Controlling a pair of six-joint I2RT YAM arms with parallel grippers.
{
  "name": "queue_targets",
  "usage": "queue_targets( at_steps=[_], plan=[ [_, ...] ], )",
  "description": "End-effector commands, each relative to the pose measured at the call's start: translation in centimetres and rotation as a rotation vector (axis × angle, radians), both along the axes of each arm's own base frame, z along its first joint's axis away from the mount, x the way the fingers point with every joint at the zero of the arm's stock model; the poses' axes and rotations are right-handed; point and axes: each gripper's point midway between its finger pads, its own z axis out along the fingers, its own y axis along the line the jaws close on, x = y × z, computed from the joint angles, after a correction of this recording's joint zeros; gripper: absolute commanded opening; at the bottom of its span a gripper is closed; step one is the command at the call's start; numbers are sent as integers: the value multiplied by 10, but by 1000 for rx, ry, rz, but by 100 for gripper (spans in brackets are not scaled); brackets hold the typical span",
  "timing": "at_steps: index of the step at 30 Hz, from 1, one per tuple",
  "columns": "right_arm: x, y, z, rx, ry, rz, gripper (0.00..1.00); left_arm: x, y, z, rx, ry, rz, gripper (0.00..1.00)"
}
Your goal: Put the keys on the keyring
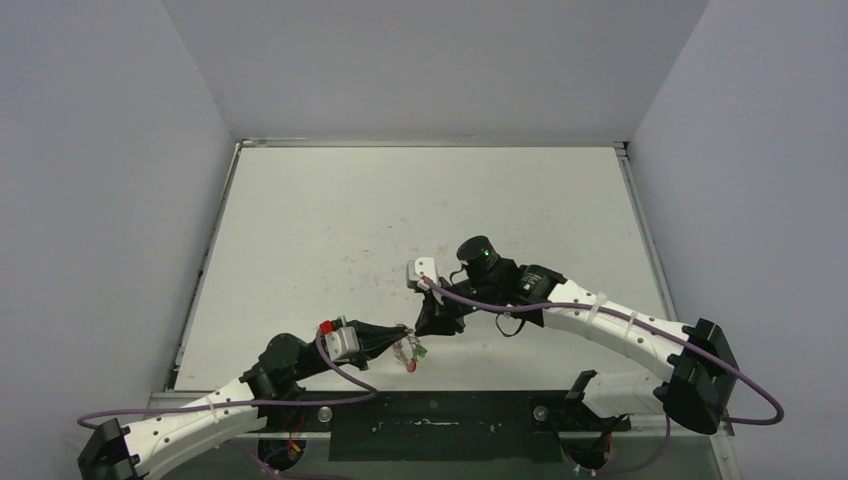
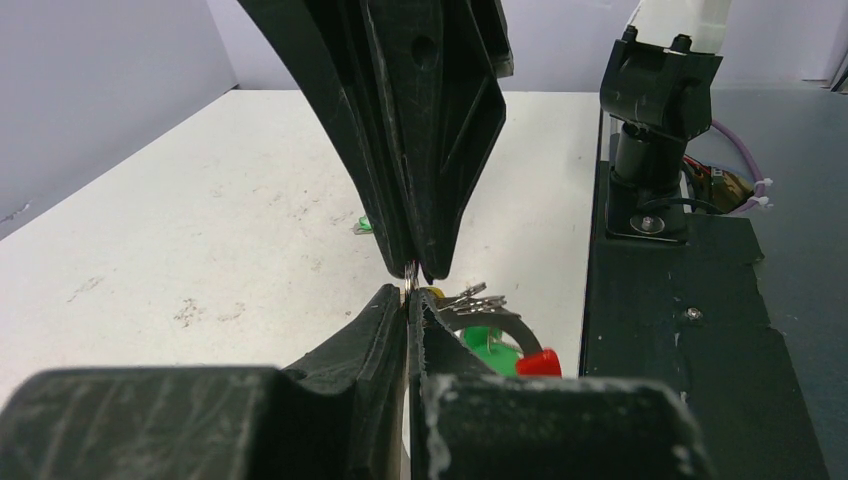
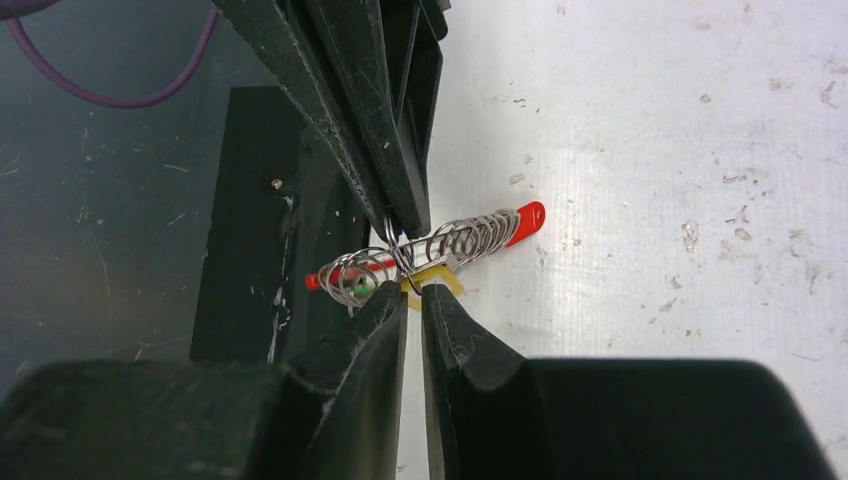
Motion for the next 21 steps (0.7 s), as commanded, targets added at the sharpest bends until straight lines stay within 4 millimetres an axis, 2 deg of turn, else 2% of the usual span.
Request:
queue_targets(
  at_steps=[1, 9, 21],
  plan=[
    [-1, 10, 17, 59, -16, 63, 14, 0, 2, 39, -107, -56, 6, 0],
    [-1, 10, 13, 54, -9, 62, 0, 0, 2, 39, -106, -55, 6, 0],
    [4, 2, -9, -16, -16, 24, 0, -1, 2, 39, -108, -56, 6, 0]
  ],
)
